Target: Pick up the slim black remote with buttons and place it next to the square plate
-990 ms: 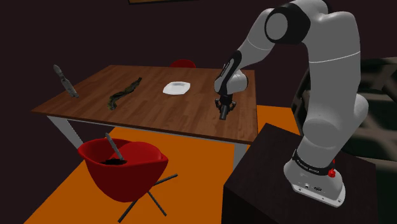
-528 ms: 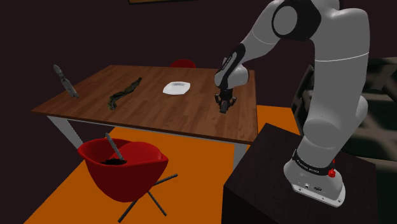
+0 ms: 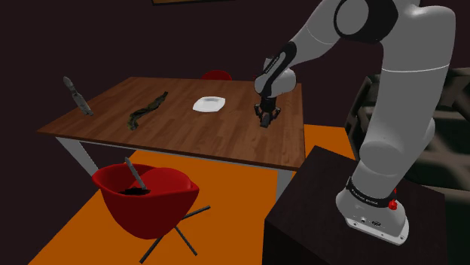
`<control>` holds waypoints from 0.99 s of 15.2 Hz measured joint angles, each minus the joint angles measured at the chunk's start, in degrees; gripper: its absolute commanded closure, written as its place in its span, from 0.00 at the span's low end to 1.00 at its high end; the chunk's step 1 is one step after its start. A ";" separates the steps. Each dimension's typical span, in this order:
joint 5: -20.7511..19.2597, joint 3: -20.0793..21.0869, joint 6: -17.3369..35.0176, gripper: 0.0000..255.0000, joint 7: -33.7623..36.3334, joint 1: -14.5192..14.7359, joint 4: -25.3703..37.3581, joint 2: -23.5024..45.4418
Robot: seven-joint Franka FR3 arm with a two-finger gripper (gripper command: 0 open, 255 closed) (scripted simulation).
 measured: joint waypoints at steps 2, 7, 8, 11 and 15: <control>-0.48 -0.07 -1.48 1.00 0.74 0.30 1.01 -0.50; -0.71 0.78 -5.53 1.00 3.74 1.70 12.46 6.77; -0.77 0.92 -6.72 1.00 4.34 1.92 15.74 8.85; -1.08 1.27 -9.96 1.00 6.30 2.82 23.80 13.58; -1.41 1.64 -15.10 1.00 8.52 3.61 36.66 21.15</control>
